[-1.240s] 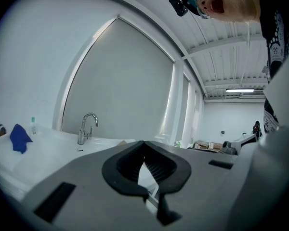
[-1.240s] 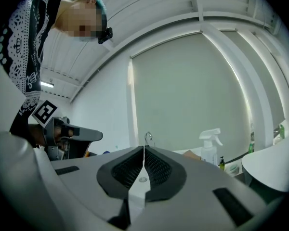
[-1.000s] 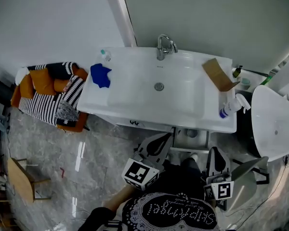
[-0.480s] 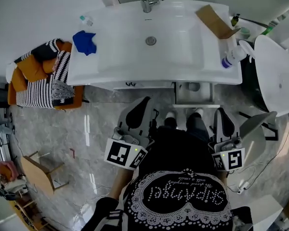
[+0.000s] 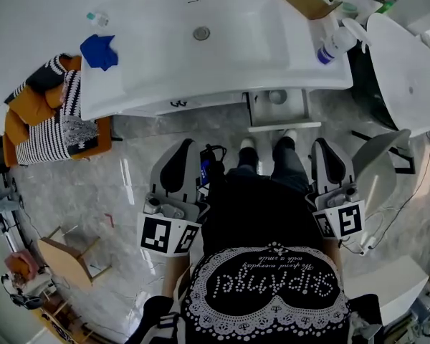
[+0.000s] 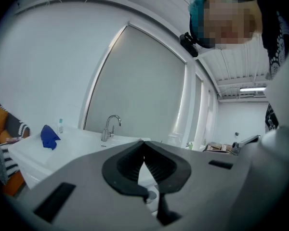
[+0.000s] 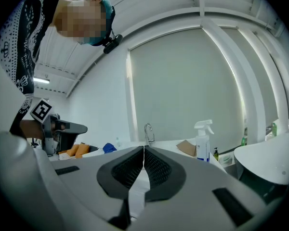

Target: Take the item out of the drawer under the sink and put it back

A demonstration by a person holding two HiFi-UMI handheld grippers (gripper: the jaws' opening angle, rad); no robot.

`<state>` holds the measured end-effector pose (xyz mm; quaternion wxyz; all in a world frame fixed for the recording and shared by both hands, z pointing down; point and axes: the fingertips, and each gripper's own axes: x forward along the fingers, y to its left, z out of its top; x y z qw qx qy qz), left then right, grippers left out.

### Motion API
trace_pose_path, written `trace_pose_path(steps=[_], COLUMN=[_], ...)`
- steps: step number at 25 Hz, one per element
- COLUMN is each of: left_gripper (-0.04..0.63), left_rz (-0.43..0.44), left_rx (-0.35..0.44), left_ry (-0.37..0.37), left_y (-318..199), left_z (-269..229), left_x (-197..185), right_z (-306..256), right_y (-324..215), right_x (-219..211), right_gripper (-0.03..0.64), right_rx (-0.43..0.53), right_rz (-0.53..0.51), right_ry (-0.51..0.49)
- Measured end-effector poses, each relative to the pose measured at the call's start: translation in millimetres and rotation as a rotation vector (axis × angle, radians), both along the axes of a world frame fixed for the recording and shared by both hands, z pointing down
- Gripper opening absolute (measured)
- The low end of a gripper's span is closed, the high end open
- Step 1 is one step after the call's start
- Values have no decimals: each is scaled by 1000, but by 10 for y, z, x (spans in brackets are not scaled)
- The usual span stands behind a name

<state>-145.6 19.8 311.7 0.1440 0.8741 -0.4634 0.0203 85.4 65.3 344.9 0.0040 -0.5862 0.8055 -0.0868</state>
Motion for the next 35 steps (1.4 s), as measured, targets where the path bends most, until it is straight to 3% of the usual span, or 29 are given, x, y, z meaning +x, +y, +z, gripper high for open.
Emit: trace_pose_path(steps=[10,16,23,35], left_gripper=[5,5,5,5], left_rz=[69,145,242,170], left_rx=[-2,-16,-63,-82], left_ry=[14,53,45,52], left_y=[54,124,296,178], left_z=[18,66,212,203], left_x=[173,499,820,976], right_z=[46,39,46,25], right_y=[121,118,142,4], right_x=[58,72,108,320], right_gripper=[18,18,20,18], right_rx=[-4,6,-9,-36], right_rz=[53,72,82,30], right_ry=[-19,-17,-13,-3])
